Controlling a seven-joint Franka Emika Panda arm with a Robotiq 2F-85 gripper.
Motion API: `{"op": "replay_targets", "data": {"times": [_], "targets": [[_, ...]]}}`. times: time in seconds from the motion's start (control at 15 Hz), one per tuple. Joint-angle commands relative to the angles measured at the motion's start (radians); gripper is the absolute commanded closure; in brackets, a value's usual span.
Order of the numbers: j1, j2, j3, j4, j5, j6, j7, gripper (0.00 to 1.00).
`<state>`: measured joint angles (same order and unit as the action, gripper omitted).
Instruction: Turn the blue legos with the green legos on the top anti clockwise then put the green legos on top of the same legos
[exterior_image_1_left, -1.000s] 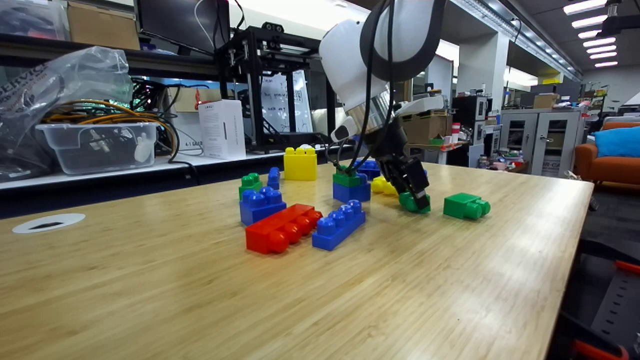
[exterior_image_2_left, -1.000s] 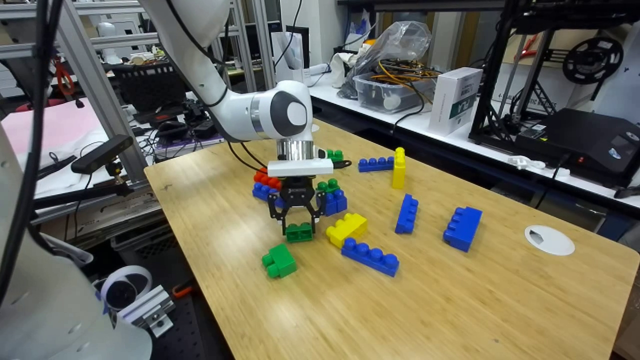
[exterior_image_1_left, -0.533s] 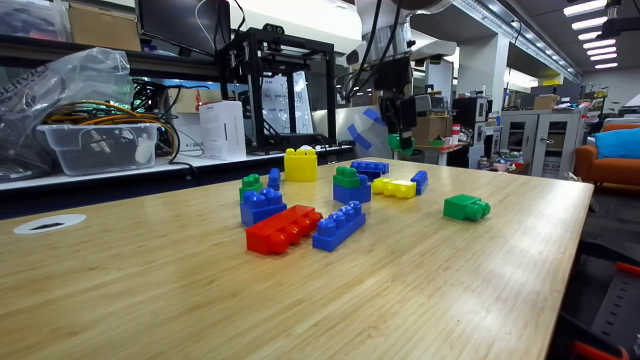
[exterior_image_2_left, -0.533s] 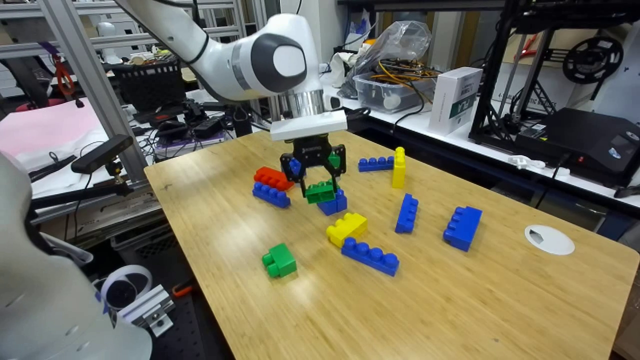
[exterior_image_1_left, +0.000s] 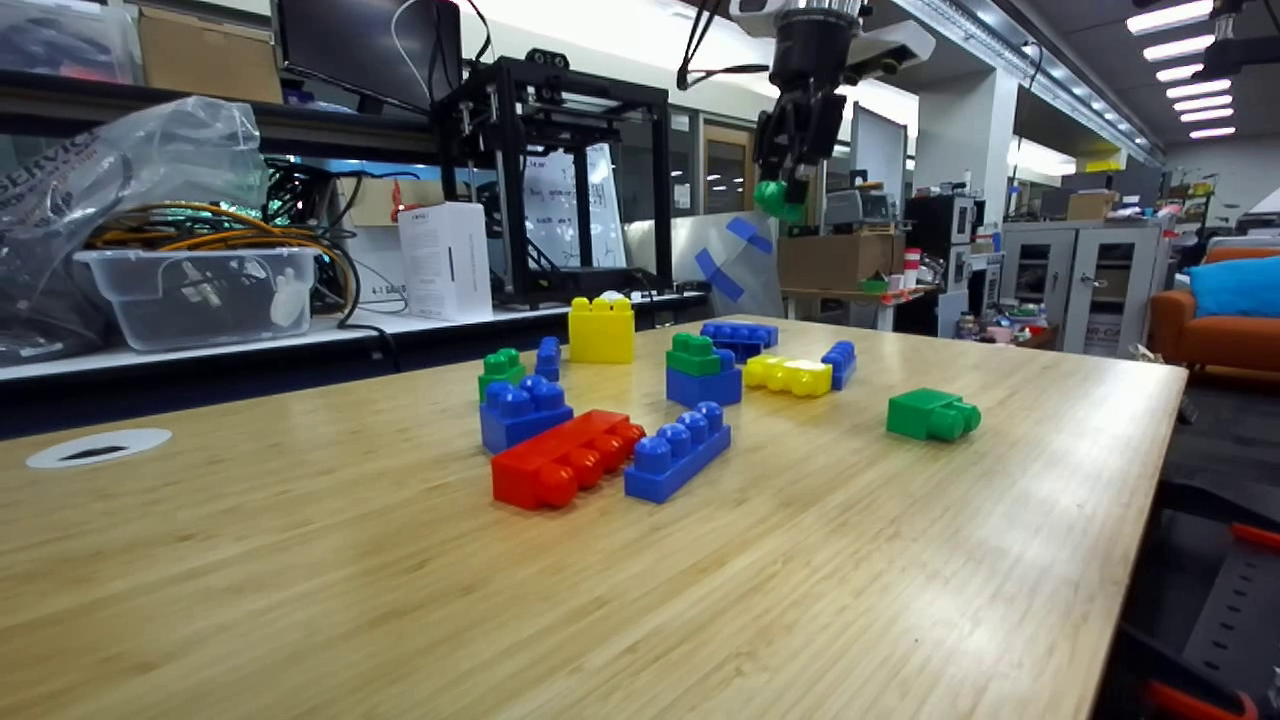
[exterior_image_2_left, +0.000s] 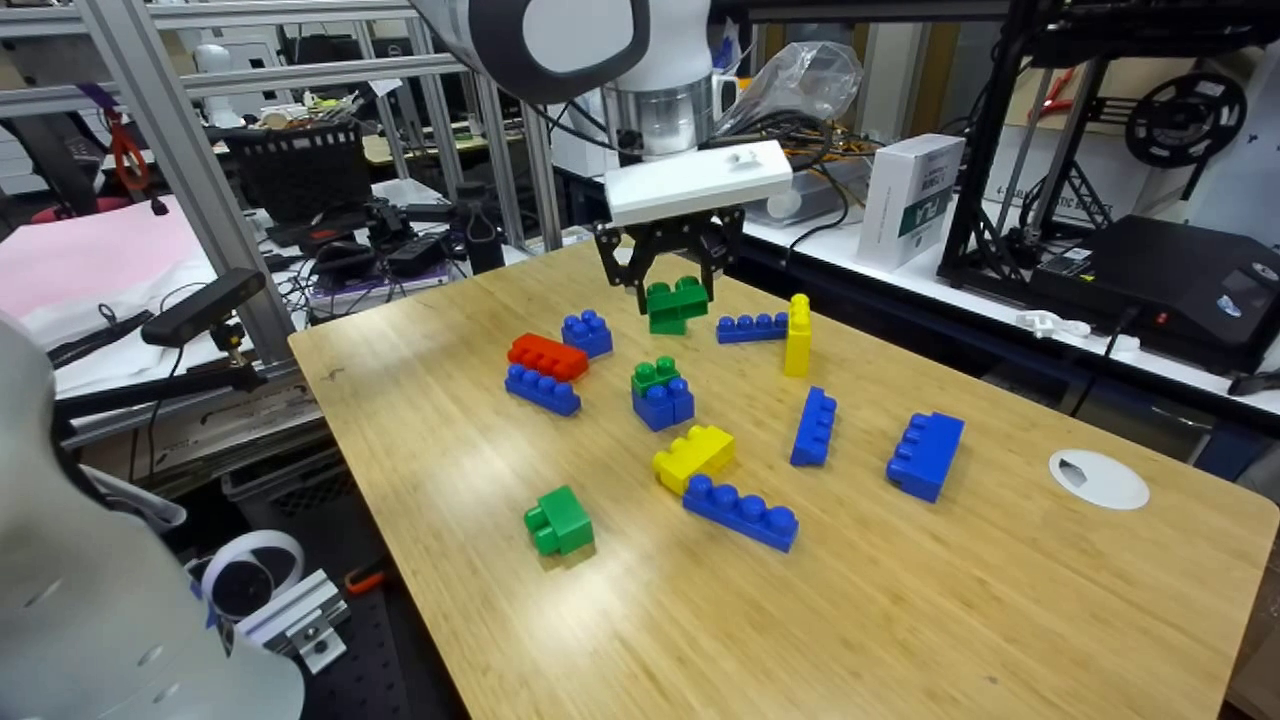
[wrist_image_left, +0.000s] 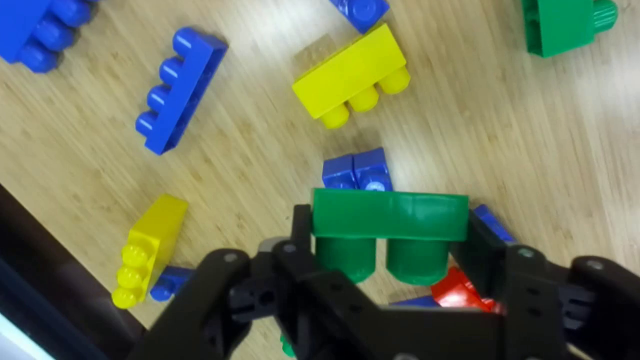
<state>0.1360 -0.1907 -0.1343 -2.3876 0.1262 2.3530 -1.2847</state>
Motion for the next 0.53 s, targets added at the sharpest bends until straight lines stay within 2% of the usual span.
{"op": "replay_targets", "data": {"times": [0.0,0.07,0.13,0.2,0.47], "targets": [[0.061,0.081,-0.103,0.109,0.212,-0.099,-0.270,0.55],[0.054,0.114,-0.123,0.144,0.279,-0.140,-0.350,0.55],[-0.010,0.148,-0.085,0.180,0.345,-0.194,-0.423,0.55],[-0.033,0.186,-0.084,0.209,0.391,-0.234,-0.476,0.55],[-0.140,0.323,-0.037,0.320,0.470,-0.374,-0.591,0.55]]}}
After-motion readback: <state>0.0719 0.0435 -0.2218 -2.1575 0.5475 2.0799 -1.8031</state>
